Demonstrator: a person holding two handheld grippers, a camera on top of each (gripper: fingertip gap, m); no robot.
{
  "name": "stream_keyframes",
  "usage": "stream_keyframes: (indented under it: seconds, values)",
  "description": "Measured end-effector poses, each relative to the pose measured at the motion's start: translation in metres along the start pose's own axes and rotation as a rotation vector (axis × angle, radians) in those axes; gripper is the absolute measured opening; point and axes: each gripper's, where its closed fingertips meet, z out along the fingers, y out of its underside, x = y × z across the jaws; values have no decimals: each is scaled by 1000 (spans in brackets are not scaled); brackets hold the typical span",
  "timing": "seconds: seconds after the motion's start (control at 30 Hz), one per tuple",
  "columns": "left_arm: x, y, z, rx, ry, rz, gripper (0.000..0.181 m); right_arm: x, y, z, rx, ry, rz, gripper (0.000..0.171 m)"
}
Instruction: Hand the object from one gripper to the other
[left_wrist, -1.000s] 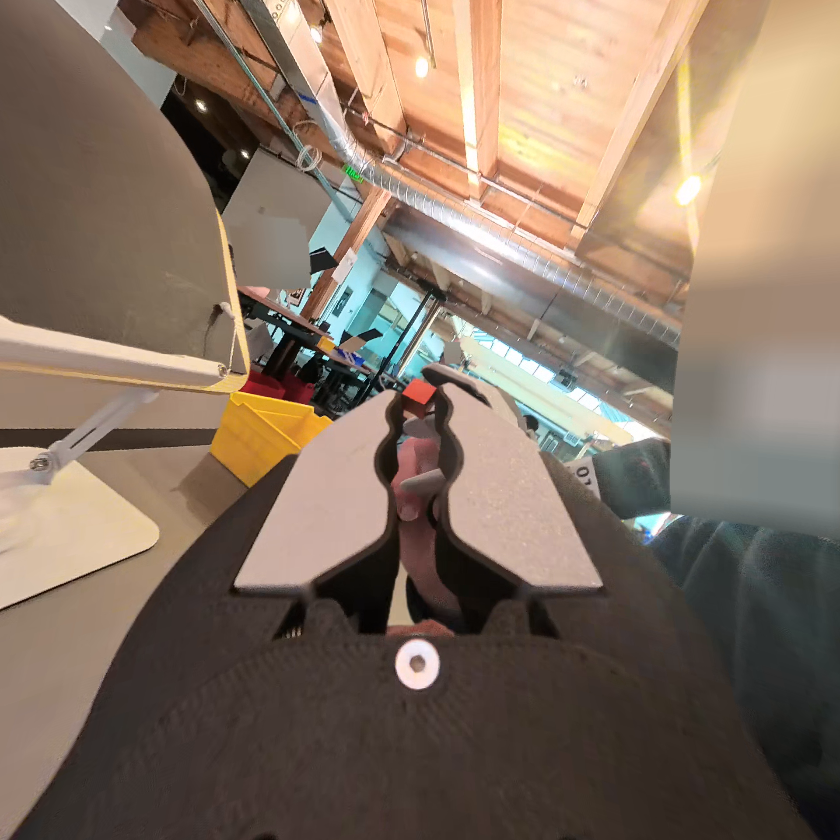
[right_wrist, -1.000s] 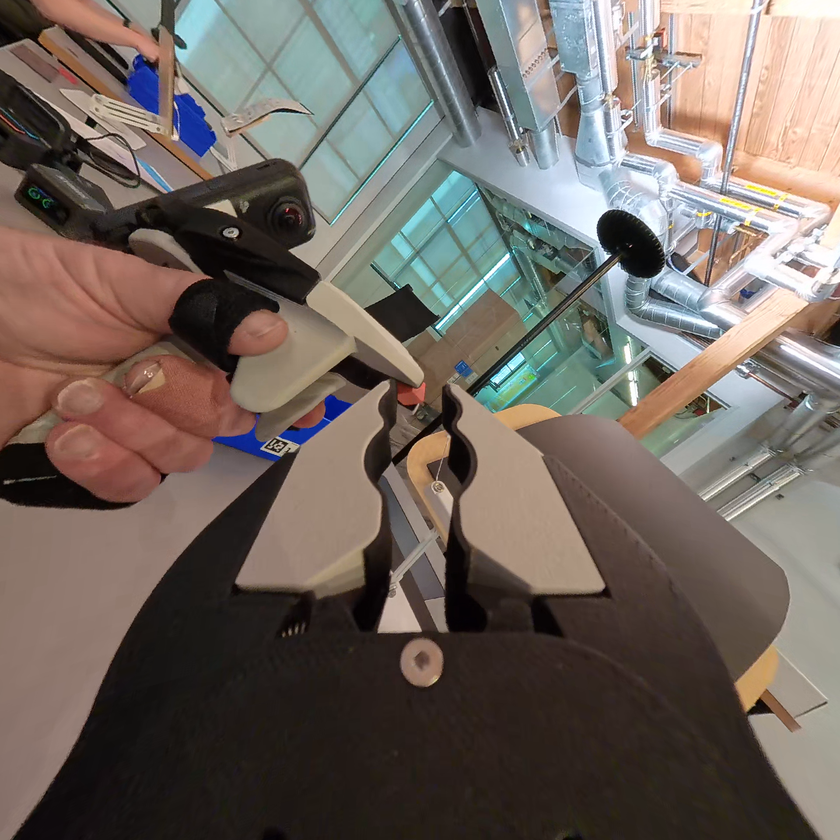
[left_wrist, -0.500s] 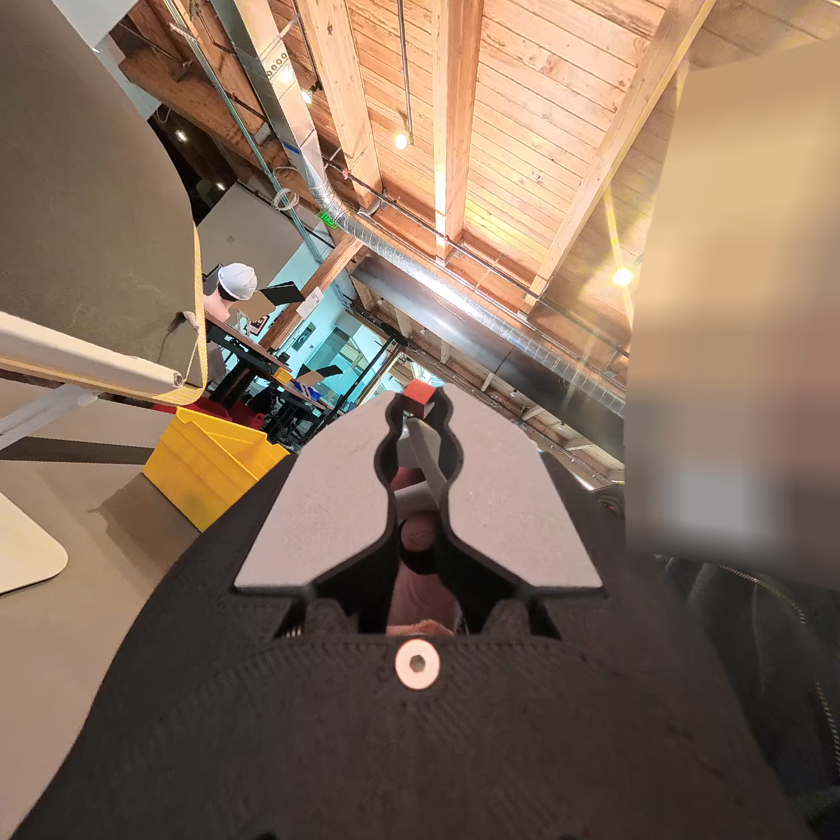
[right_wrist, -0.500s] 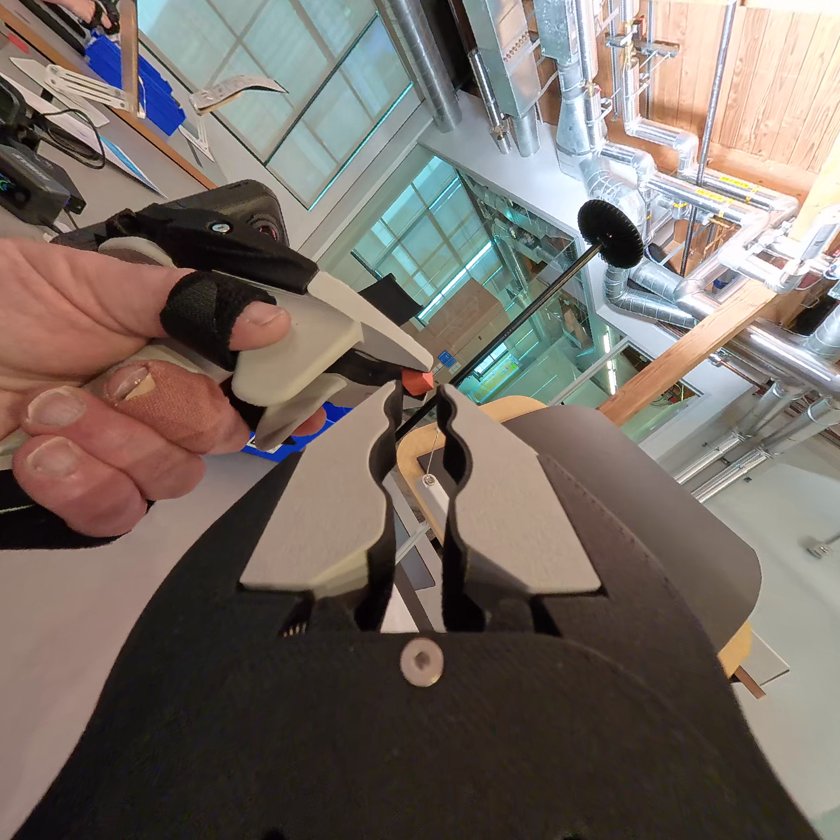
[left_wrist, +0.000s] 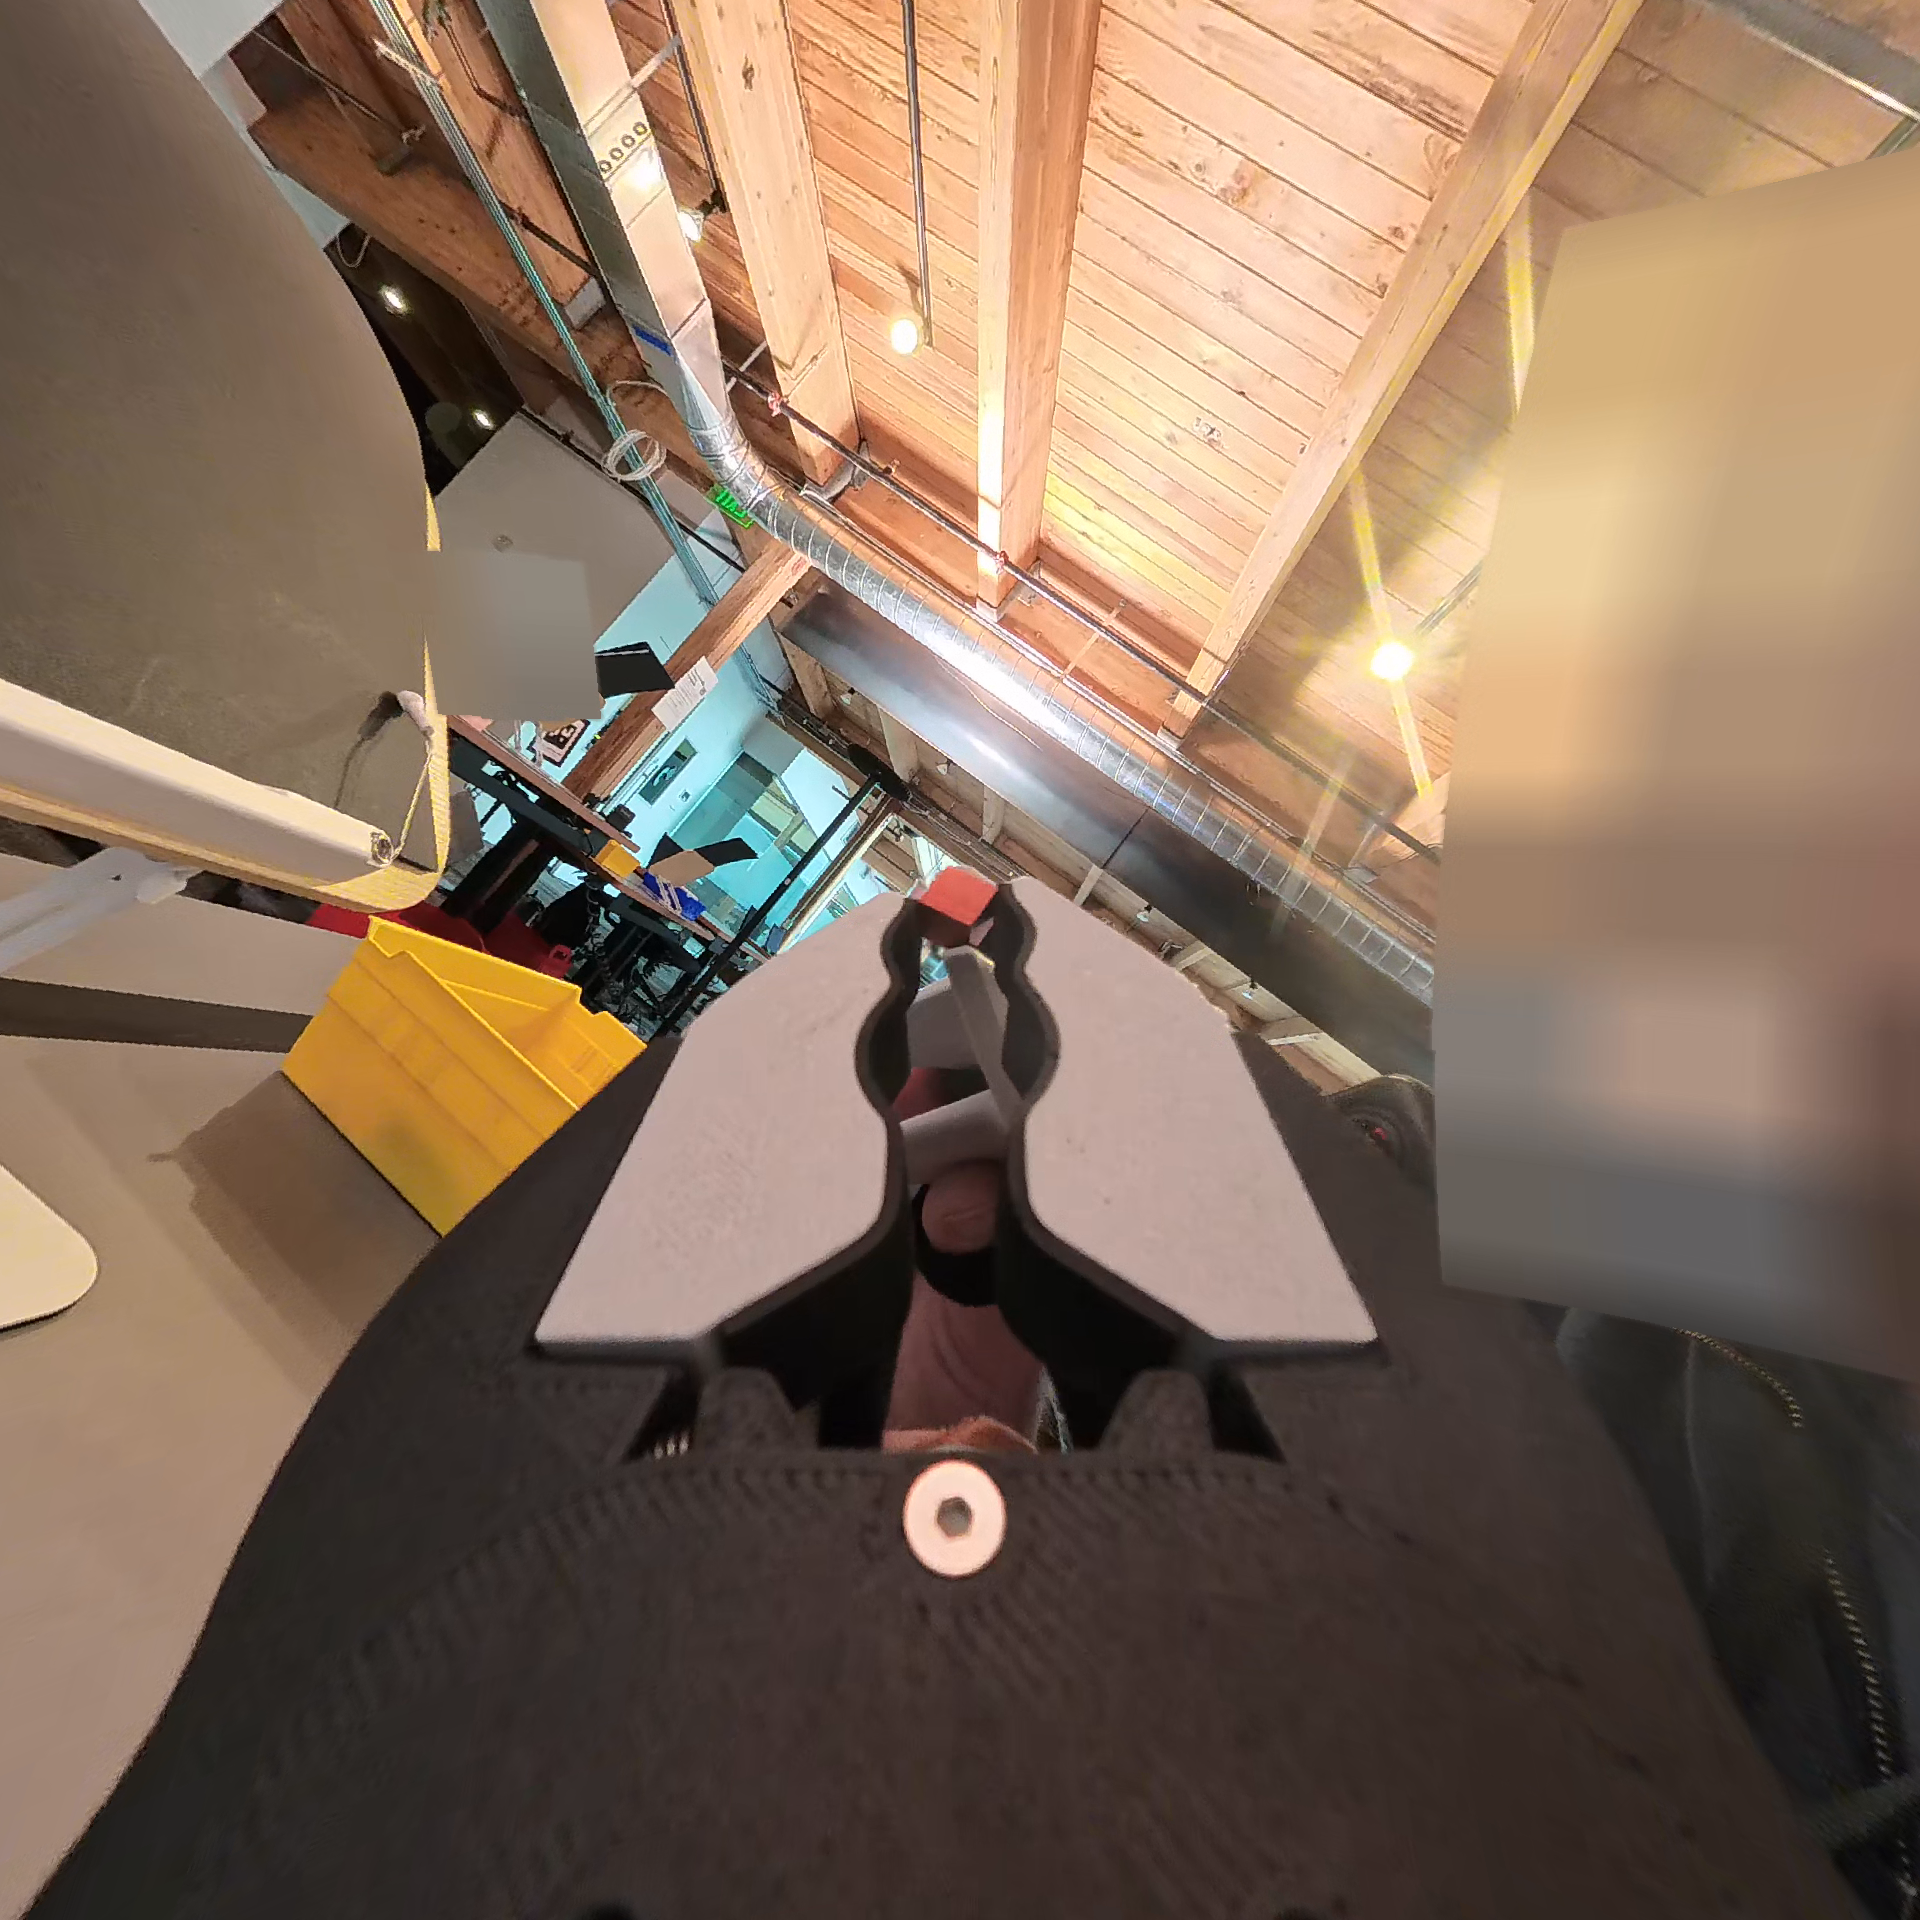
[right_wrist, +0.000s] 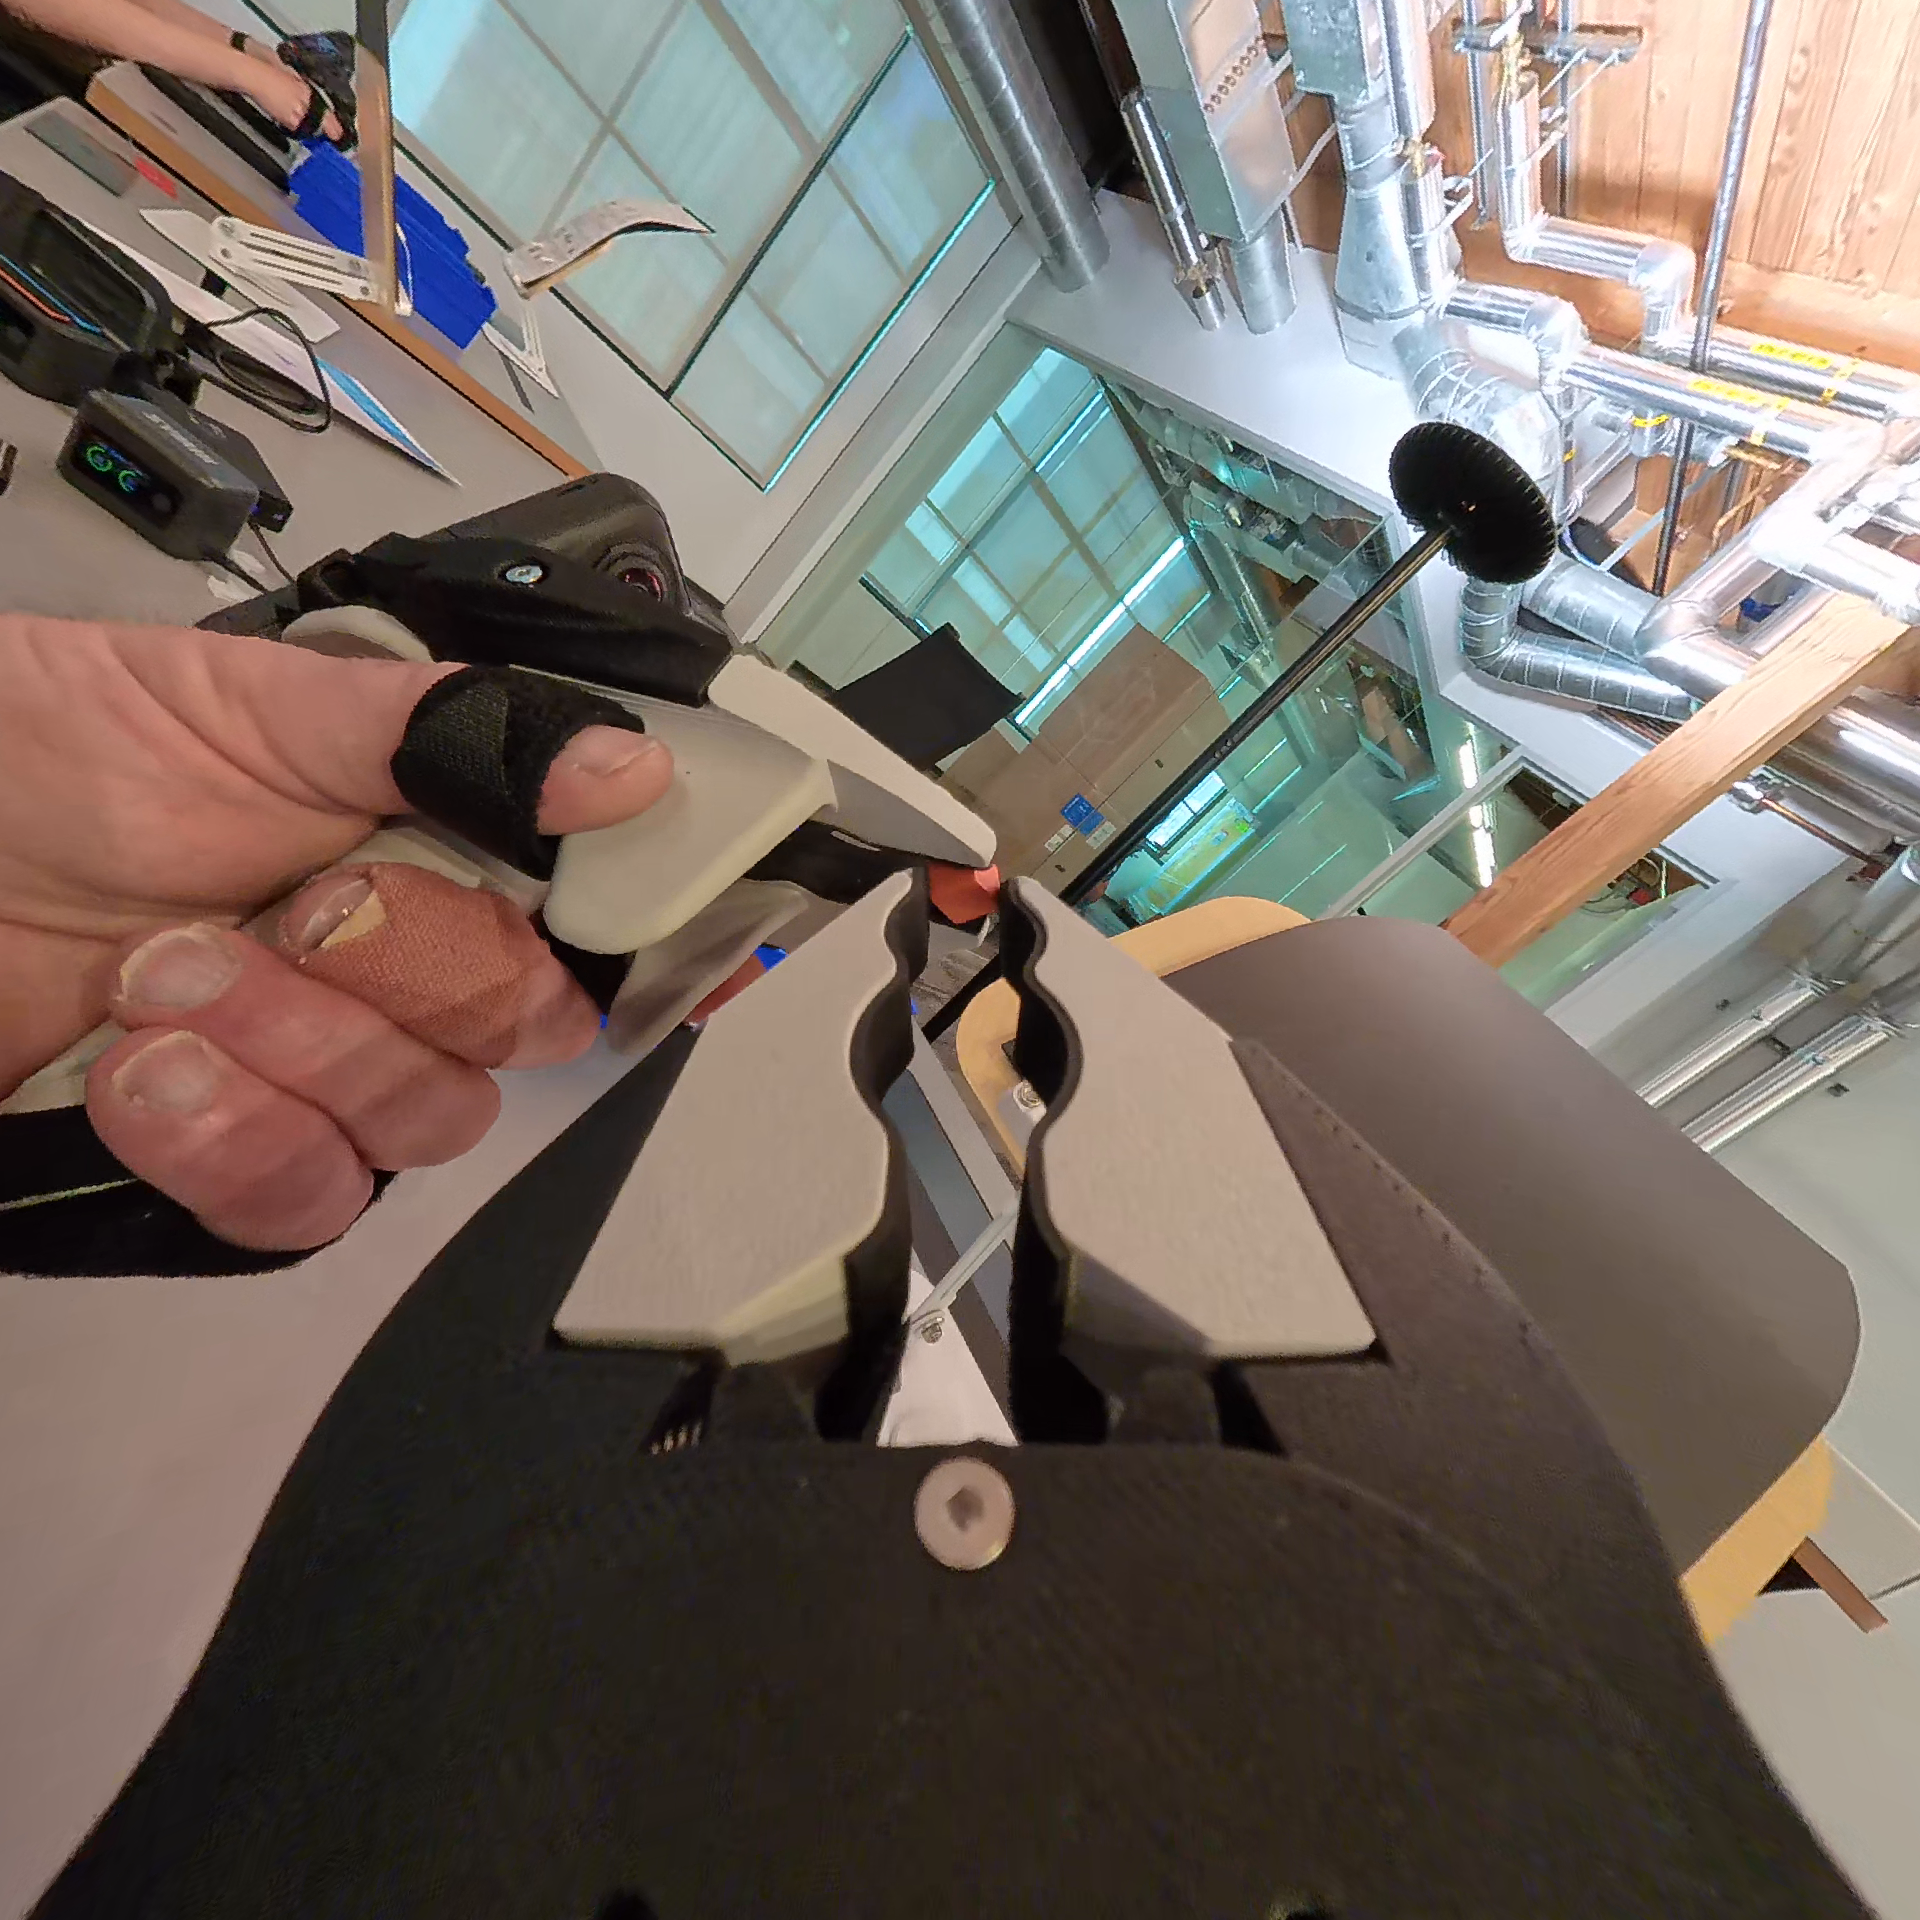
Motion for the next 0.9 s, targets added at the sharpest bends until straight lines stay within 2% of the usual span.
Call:
stream_keyframes:
  seconds: [0.17, 0.37, 0.57, 0.7, 0.9]
  values:
    - [-2, 1, -1, -10, 2, -6, 13, -1, 3, -1, -8, -29, 10, 10]
    - [-7, 1, -5, -68, -41, 92, 17, -9, 10, -1, -46, -131, 17, 9]
    - [-18, 11, -13, -311, -143, 217, 21, -20, 24, -6, -128, -294, -62, 9]
    - [-20, 21, -15, -455, -150, 243, 19, -21, 26, -8, -155, -350, -133, 9]
    - [-18, 25, -15, -482, -105, 169, 14, -22, 23, -12, -162, -403, -213, 10]
